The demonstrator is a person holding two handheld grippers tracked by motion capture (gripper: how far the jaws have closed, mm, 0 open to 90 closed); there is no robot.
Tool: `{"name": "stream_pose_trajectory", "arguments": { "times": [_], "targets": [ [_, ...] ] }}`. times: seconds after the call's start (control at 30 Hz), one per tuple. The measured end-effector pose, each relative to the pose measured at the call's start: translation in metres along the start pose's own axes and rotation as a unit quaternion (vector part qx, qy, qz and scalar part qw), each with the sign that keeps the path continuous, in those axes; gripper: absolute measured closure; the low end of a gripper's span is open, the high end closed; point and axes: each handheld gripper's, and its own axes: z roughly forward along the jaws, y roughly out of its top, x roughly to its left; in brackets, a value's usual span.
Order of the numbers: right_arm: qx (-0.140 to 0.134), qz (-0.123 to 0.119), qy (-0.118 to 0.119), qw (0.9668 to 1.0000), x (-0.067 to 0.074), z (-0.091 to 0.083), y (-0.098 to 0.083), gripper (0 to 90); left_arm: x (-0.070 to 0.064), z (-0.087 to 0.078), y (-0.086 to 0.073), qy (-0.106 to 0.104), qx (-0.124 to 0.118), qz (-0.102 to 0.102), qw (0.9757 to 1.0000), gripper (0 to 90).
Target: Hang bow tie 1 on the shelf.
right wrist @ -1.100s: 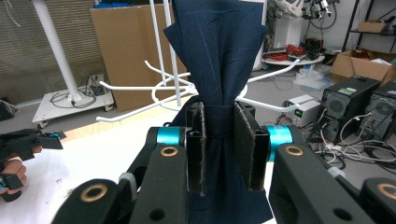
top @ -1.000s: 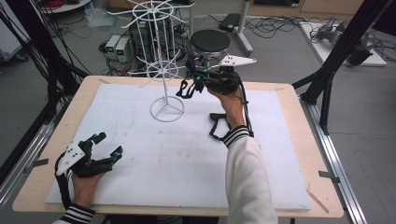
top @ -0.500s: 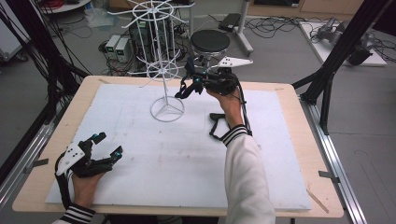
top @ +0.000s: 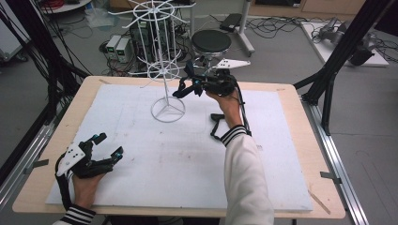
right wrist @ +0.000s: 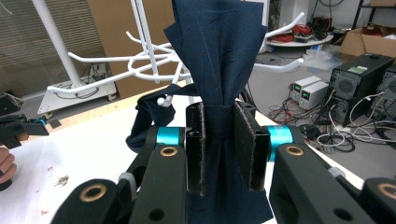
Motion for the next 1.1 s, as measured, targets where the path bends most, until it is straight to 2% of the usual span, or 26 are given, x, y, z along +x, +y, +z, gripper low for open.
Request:
{"name": "stream_pose_trajectory", "arguments": {
  "times": [0.27,0.47,0.63,0.7,0.9,1.0,1.07,1.1],
  "targets": [
    [0.019,-0.009,-0.007,0.9998,0.000,0.005,-0.003,75.3,0.000,0.000,0.000,0.000,0.000,0.000,1.0000,14.7],
    [0.028,-0.013,-0.003,0.9995,0.001,0.010,-0.005,75.0,0.000,0.000,0.000,0.000,0.000,0.001,1.0000,14.7],
    [0.039,-0.015,-0.004,0.9991,0.002,0.012,-0.006,71.5,0.000,0.000,0.000,0.000,-0.001,0.000,1.0000,14.7],
    [0.048,-0.017,-0.007,0.9987,0.002,0.012,-0.006,65.7,0.000,0.000,0.000,0.000,-0.001,0.000,1.0000,14.7],
    [0.071,-0.024,-0.014,0.9971,0.007,0.015,-0.008,36.7,0.000,0.000,0.000,-0.001,0.000,0.002,1.0000,14.7],
    [0.085,-0.020,-0.040,0.9954,0.008,0.017,-0.010,12.3,0.000,0.000,0.000,0.000,0.000,0.002,1.0000,14.7],
    [0.100,-0.026,-0.049,0.9935,0.009,0.016,-0.010,10.0,0.000,0.000,0.000,-0.001,0.001,0.003,1.0000,14.7],
    [0.103,-0.024,-0.057,0.9928,0.010,0.016,-0.010,4.2,0.000,0.000,0.000,-0.001,0.001,0.003,1.0000,14.7]
  ]
}}
